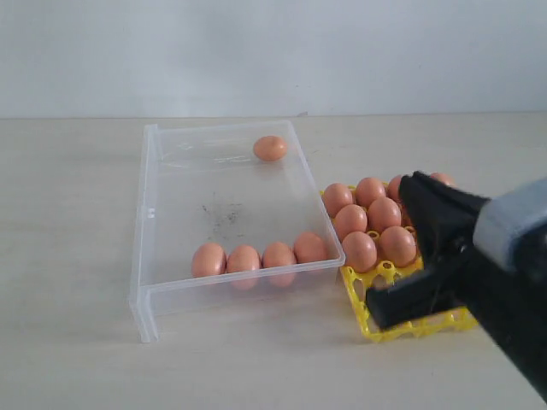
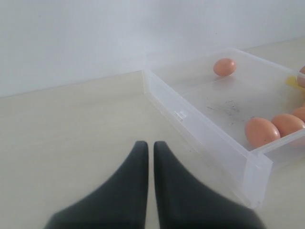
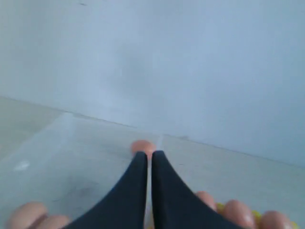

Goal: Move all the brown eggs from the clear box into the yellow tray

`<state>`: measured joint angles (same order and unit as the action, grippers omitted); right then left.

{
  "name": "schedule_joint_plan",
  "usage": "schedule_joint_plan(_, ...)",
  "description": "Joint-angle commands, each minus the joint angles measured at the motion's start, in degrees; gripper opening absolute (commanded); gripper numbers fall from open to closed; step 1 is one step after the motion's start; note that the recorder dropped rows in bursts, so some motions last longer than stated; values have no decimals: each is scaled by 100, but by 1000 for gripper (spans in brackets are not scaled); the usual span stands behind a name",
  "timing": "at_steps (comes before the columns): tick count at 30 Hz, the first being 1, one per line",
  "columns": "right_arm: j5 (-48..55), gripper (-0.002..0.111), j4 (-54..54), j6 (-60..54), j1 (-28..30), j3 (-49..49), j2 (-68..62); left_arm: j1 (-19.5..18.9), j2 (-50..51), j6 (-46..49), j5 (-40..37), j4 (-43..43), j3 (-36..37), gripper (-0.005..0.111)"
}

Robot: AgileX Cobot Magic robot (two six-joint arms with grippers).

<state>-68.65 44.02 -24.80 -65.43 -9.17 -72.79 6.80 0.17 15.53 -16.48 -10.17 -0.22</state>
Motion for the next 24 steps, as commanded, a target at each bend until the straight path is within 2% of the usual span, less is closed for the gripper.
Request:
schedule_joint_plan(1, -132, 1, -811, -10, -1110, 450, 183, 34, -17, 1, 14, 9, 22, 4)
schedule_joint_plan(5, -2, 1, -1004, 13, -1655, 475, 183, 34, -17, 1, 14, 9, 22, 4)
schedule_joint_plan(10, 267, 1, -1046, 407, -1703, 449, 183, 34, -17, 1, 14, 9, 22, 4)
schedule_joint_plan(15, 648, 1, -1268, 2063, -1703, 449, 183, 34, -17, 1, 14, 9, 22, 4)
schedule_joint_plan(17, 722, 1, -1256, 2241, -1703, 449, 183, 34, -17, 1, 14, 9, 22, 4)
schedule_joint_plan(21, 454, 1, -1234, 2231, -1703, 449, 183, 34, -17, 1, 14, 9, 22, 4)
schedule_joint_plan(24, -132, 1, -1234, 2231, -1703, 449, 183, 34, -17, 1, 14, 9, 22, 4)
